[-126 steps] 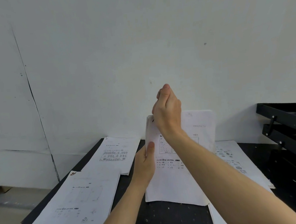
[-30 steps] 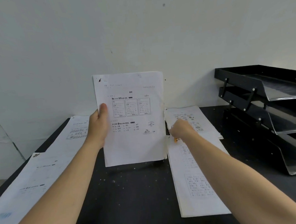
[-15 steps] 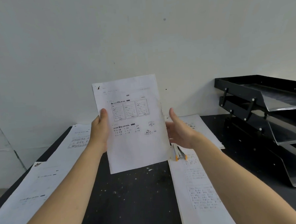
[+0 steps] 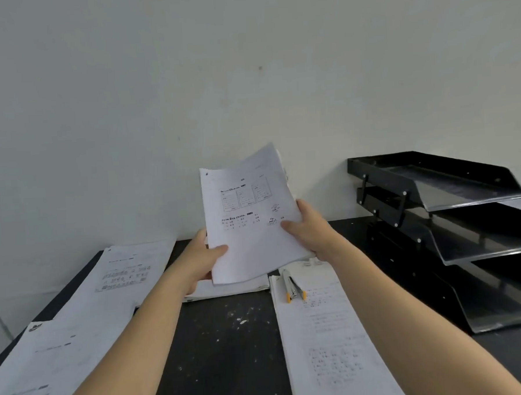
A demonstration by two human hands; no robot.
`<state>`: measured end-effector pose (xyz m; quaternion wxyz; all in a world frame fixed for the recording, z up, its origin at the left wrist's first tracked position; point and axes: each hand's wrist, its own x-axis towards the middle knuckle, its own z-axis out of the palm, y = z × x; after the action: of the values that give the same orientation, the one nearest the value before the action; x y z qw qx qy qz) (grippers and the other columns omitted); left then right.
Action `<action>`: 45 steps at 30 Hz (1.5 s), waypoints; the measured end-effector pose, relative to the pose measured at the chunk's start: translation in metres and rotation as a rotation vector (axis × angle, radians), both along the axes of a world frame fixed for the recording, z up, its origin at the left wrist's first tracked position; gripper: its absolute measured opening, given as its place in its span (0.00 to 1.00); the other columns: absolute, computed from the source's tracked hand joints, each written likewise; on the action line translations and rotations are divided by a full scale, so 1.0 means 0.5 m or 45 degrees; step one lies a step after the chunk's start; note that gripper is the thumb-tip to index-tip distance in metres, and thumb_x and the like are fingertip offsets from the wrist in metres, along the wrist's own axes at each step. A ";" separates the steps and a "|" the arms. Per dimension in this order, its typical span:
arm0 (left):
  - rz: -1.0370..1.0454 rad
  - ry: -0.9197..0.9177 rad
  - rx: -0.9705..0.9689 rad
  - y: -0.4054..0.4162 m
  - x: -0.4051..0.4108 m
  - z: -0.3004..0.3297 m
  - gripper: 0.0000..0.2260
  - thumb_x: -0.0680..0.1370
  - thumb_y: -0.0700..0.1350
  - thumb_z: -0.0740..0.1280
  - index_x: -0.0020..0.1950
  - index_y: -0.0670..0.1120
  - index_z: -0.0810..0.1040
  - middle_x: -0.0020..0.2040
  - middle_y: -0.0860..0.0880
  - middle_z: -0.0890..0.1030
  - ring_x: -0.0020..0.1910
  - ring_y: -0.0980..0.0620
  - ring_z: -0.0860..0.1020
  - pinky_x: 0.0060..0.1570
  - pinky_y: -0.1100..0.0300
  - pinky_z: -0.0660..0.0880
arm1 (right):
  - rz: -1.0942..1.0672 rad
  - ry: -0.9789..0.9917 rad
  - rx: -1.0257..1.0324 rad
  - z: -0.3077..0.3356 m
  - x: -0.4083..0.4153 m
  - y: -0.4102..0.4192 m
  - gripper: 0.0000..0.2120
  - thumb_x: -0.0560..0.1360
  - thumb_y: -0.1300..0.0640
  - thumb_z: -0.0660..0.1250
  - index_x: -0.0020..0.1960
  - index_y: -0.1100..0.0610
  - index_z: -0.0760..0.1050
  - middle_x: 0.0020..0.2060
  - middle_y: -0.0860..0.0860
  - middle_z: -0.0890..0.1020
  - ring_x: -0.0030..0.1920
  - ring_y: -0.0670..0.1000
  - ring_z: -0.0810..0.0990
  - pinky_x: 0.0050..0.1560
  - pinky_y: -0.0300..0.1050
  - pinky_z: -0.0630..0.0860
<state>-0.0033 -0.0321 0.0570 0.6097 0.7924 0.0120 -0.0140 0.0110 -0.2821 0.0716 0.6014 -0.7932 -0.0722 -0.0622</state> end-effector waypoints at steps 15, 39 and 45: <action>-0.125 -0.450 -0.015 -0.443 0.049 0.172 0.20 0.82 0.40 0.64 0.73 0.51 0.67 0.60 0.54 0.75 0.54 0.52 0.77 0.43 0.61 0.74 | -0.590 0.161 -0.623 0.261 -0.044 -0.372 0.10 0.80 0.63 0.62 0.58 0.66 0.76 0.53 0.61 0.82 0.51 0.61 0.81 0.50 0.52 0.81; -0.286 -0.177 -0.032 -0.748 0.234 0.251 0.10 0.80 0.35 0.61 0.50 0.37 0.82 0.48 0.45 0.85 0.43 0.49 0.84 0.34 0.62 0.82 | -0.717 0.262 -0.208 0.265 0.127 -0.664 0.19 0.81 0.70 0.56 0.67 0.61 0.77 0.53 0.56 0.81 0.52 0.59 0.80 0.59 0.53 0.80; -0.287 0.024 0.118 -0.839 0.262 0.265 0.05 0.78 0.33 0.65 0.45 0.37 0.80 0.45 0.43 0.84 0.39 0.49 0.83 0.38 0.55 0.84 | -0.715 0.529 -0.324 0.281 0.170 -0.742 0.23 0.81 0.68 0.55 0.75 0.61 0.71 0.60 0.59 0.80 0.56 0.63 0.80 0.53 0.55 0.81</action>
<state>0.1277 -0.4514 0.1893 0.5670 0.8158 -0.0708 -0.0892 0.0961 -0.6534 0.2121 0.4593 -0.8462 0.2648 -0.0531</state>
